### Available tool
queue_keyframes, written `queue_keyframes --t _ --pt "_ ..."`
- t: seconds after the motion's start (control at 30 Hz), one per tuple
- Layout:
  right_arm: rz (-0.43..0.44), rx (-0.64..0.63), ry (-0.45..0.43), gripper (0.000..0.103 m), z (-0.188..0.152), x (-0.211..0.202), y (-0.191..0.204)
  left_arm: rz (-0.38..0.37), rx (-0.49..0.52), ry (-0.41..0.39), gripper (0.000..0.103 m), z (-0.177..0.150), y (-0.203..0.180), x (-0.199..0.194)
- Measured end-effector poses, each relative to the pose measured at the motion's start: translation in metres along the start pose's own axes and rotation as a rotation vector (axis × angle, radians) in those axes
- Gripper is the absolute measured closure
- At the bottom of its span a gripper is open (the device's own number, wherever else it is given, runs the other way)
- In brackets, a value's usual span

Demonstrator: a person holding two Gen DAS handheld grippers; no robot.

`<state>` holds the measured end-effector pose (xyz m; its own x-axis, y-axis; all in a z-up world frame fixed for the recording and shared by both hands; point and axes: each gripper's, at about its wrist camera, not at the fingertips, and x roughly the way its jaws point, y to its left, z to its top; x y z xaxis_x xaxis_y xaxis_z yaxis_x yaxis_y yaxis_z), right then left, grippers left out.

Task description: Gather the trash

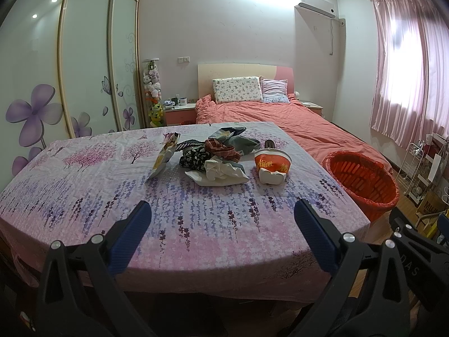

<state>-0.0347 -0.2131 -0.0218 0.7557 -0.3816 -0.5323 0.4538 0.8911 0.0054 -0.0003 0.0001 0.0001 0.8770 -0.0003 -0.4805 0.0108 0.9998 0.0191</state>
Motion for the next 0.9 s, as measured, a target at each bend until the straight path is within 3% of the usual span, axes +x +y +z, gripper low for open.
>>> queue_keyframes --t 0.9 --pt "0.001 0.000 -0.002 0.002 -0.0017 -0.0013 0.0002 -0.001 -0.001 0.000 0.004 0.0000 -0.0001 0.0002"
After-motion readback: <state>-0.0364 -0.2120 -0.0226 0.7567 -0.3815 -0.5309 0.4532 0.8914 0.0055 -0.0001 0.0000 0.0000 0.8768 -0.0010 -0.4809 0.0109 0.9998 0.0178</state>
